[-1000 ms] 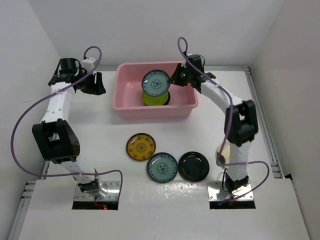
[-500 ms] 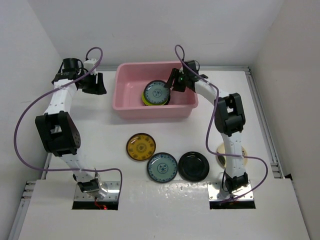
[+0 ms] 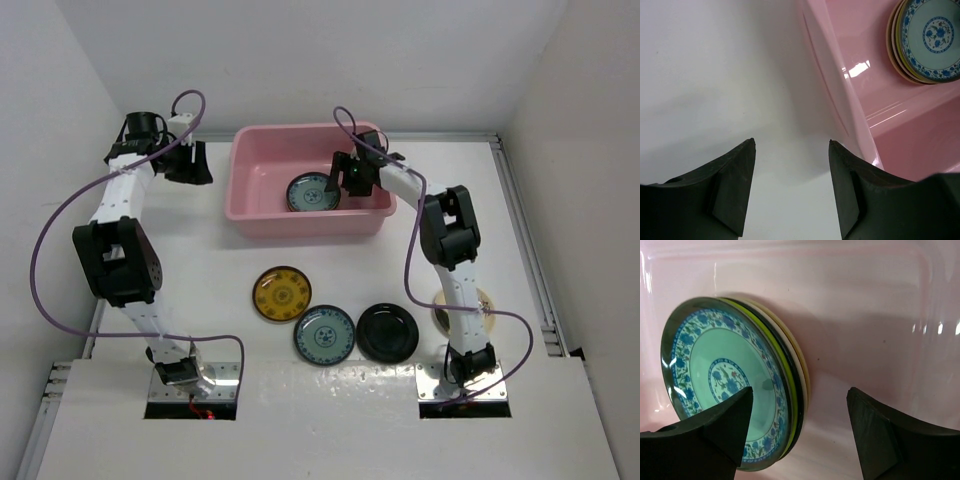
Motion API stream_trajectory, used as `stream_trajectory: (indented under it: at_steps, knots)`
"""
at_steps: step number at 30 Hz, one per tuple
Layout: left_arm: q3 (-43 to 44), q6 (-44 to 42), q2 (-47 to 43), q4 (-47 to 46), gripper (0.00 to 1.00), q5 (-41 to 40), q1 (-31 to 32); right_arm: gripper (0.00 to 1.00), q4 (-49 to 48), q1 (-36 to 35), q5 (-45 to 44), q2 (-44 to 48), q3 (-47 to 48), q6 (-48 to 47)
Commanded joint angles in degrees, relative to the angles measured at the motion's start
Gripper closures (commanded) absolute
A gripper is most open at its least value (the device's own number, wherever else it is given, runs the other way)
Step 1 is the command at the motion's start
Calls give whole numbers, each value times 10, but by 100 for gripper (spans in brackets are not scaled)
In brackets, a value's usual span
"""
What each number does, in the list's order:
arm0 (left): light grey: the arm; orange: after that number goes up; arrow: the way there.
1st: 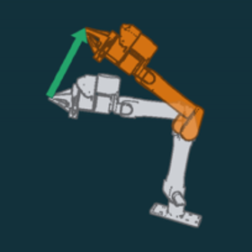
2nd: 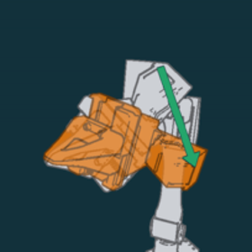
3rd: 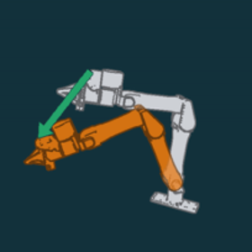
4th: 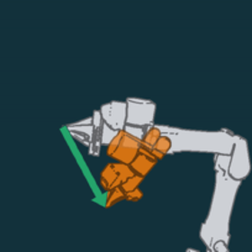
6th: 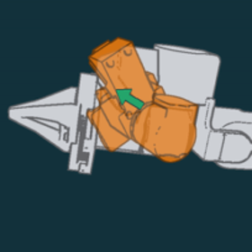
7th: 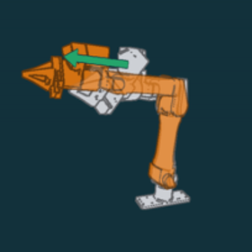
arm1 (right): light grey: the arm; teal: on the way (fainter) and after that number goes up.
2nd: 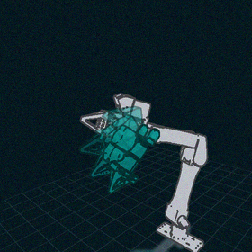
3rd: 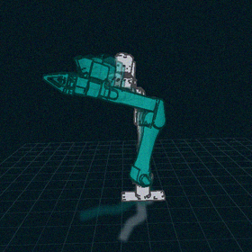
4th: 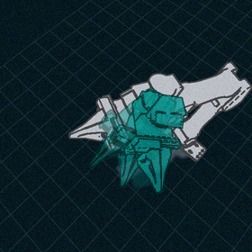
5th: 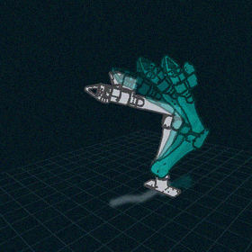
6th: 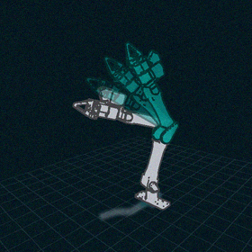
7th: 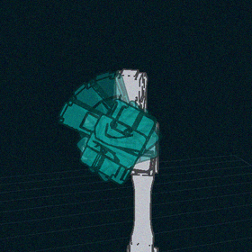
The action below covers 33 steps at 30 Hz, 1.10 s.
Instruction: Place the plates into the plastic bin on the countertop
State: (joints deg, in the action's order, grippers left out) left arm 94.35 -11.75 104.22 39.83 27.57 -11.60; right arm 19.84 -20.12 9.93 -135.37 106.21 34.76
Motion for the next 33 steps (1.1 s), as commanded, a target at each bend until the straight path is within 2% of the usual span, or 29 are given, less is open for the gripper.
stream_trajectory:
  at_steps: [1,3,8,9,10,12,13,15,16,18,19,21,22,23,24,27,30,31,33]
  knots:
    - [21,1,3,-7,37,4,-3,24,-7,-7,-25,69,35,-39]
    - [21,1,-3,-7,37,4,-3,23,-6,-10,-31,91,32,-62]
    - [21,-4,-19,-7,37,4,-3,9,-13,-7,-46,225,-23,-100]
    - [21,-4,-26,-7,37,4,-3,6,-2,-8,-47,256,-30,-120]
    - [21,-4,-33,-7,37,4,-3,3,47,-4,-61,286,-60,-124]
    - [14,-4,-39,-7,37,9,-3,1,90,2,-81,333,-90,-110]
    - [14,-4,-39,-7,37,9,-3,1,146,14,-82,369,-166,-104]
    - [8,-4,-46,-7,37,15,-3,3,170,21,-83,437,-233,-78]
    - [2,-4,-46,-7,37,15,3,5,184,33,-85,513,-345,-72]
    - [2,-4,-52,-7,37,15,9,8,206,44,-112,561,-435,-22]
    - [2,-4,-52,-7,37,15,9,10,229,68,-126,607,-459,10]
    - [2,-4,-52,-7,37,10,22,22,265,108,-188,668,-537,76]
    - [2,-4,-52,-7,37,16,22,23,277,121,-209,709,-556,90]
    - [2,1,-52,-7,37,23,22,23,284,172,-228,747,-605,102]
    - [2,1,-52,-7,37,23,27,18,288,190,-237,778,-622,142]
    - [2,1,-52,-7,37,34,32,4,324,309,-284,833,-680,213]
    - [2,7,-57,-7,37,48,32,4,353,379,-315,872,-713,281]
    - [2,7,-57,-7,37,53,32,4,356,423,-309,890,-733,289]
    - [2,7,-57,-7,37,59,32,4,355,448,-306,899,-746,318]
